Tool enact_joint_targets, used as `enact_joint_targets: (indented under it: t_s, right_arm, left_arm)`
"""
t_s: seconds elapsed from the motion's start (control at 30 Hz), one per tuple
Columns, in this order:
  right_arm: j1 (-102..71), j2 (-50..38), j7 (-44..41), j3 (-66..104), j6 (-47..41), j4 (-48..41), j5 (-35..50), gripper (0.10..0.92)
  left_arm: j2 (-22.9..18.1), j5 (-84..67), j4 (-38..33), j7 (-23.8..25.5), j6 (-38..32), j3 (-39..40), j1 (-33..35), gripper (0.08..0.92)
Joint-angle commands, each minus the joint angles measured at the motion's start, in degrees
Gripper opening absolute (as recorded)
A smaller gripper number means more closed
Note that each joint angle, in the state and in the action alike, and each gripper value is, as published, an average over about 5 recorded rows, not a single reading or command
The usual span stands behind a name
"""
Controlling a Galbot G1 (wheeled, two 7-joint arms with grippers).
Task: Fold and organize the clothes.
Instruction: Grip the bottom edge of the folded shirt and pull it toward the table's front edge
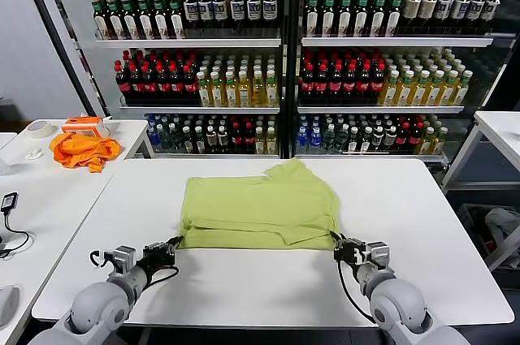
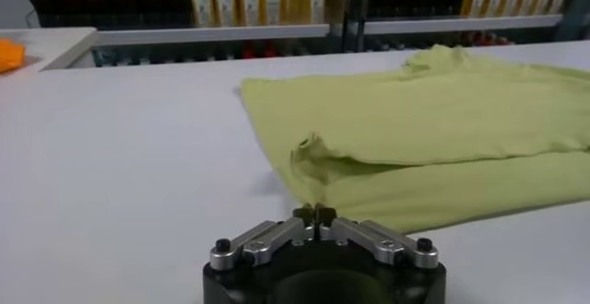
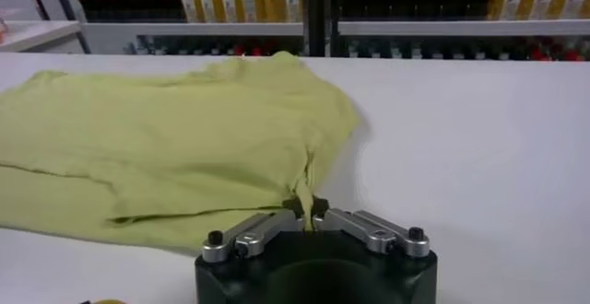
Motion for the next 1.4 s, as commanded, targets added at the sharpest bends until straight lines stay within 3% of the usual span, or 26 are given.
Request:
enact_joint_targets:
  t_s: [0.03,0.47,1.07,1.23,1.4]
  right_arm:
    - [-12.43,-0.76,-0.42,2.08,0.60,9.03,-3.53,0.119]
    - [-18.87,-2.15,-0.53,5.02,1.11,12.58,-5.15,0.119]
    - [-20.49,-1.76,-1.39,4.32,2.92,13.16,-7.67,0.125]
    - [-20.21,-2.08,-0.98,4.57,2.81,13.26,-7.72,0.236]
    - [-20.22,-2.81,-0.92,5.62,2.63,14.32,-7.11,0.383]
  left_arm:
    - [1.64,2.37,-7.75,1.11,-1.33,-5.27,11.96,0.081]
    - [3.47,2.07,-12.35,2.56,-2.01,-15.41,23.24,0.081]
    - [2.07,5.48,-14.41,1.25,-3.64,-16.88,27.73,0.081]
    - [2.46,5.68,-14.24,0.09,-3.63,-17.35,27.24,0.120]
    - [3.07,5.62,-13.98,0.00,-3.64,-17.90,26.11,0.263]
